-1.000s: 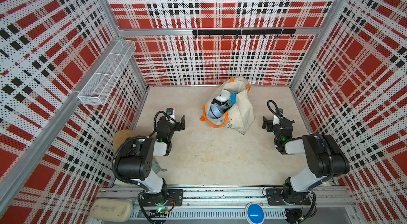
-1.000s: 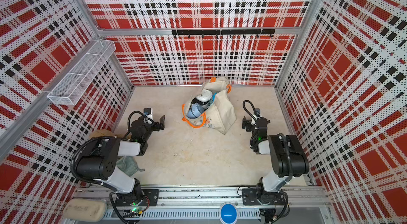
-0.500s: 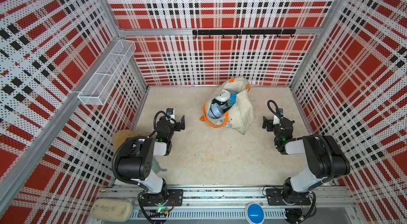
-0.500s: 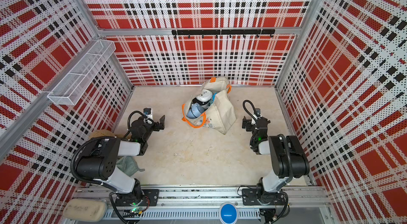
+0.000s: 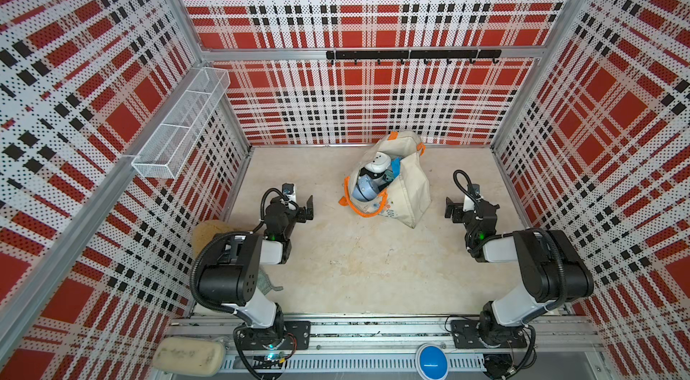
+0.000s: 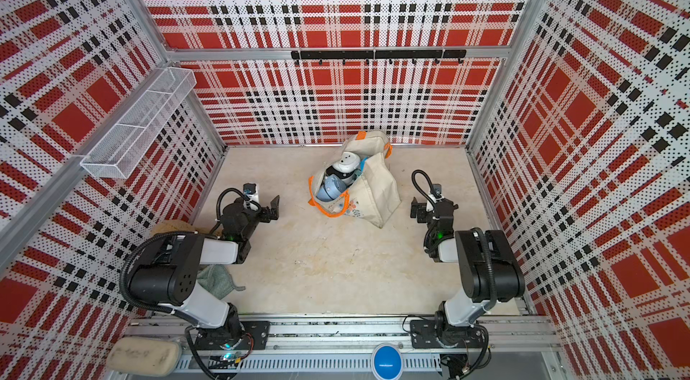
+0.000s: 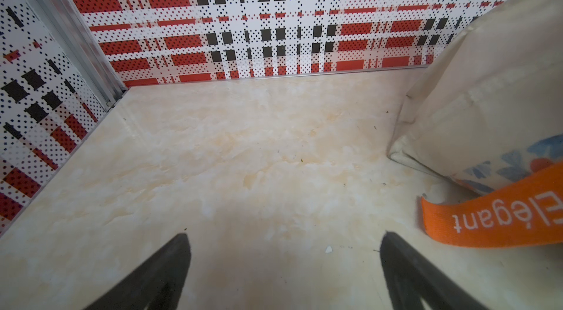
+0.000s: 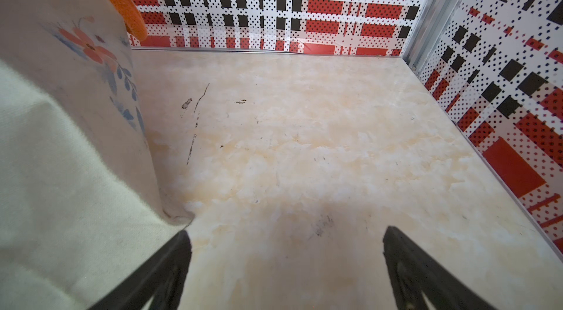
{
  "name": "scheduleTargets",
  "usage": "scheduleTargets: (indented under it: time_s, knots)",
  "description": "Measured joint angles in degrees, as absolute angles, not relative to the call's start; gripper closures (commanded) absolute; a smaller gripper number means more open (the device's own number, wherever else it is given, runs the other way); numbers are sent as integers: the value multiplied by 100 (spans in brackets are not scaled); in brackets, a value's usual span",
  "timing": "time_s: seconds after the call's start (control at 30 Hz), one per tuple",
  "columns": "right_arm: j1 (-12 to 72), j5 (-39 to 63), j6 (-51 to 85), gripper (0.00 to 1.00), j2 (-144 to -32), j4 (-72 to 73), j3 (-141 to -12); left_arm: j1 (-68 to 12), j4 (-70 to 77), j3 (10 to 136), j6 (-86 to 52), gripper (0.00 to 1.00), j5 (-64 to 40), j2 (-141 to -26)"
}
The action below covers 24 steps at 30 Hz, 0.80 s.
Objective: Take the alarm clock out of the canvas bag
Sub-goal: Adjust the canvas bag at the center of the board.
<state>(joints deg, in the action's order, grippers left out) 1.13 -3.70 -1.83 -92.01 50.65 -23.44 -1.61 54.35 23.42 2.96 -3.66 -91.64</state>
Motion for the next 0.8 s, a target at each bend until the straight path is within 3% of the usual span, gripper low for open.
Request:
scheduleTargets:
  time_s: [0.1,0.2,0.37,0.47,0.6,0.7,0.8]
  knots:
    - [113,-554,-143,0,-8820,4676,-2311,-23,5181,2231,145,1,-405,-8807]
    - [97,-506,-67,0,-7765,3610,-2534,274,4228,2265,-222,0,-362,-7601]
    - [34,-386,1420,0,-6386,1288,-4353,447,2202,3852,-1588,1,-412,-5920]
    - [-16,49,2281,0,-6066,436,-5424,526,1581,4598,-2978,1,-679,-5618]
    - [78,875,2783,0,-5983,-274,-6202,762,1382,4541,-4473,1,-1588,-5627]
    - [714,969,2523,0,-6390,-1363,-7067,108,148,4925,-4495,1,-1640,-6010]
    - [1765,668,1903,0,-7168,-2622,-8348,-1470,-1378,5920,-3942,1,-1035,-6386]
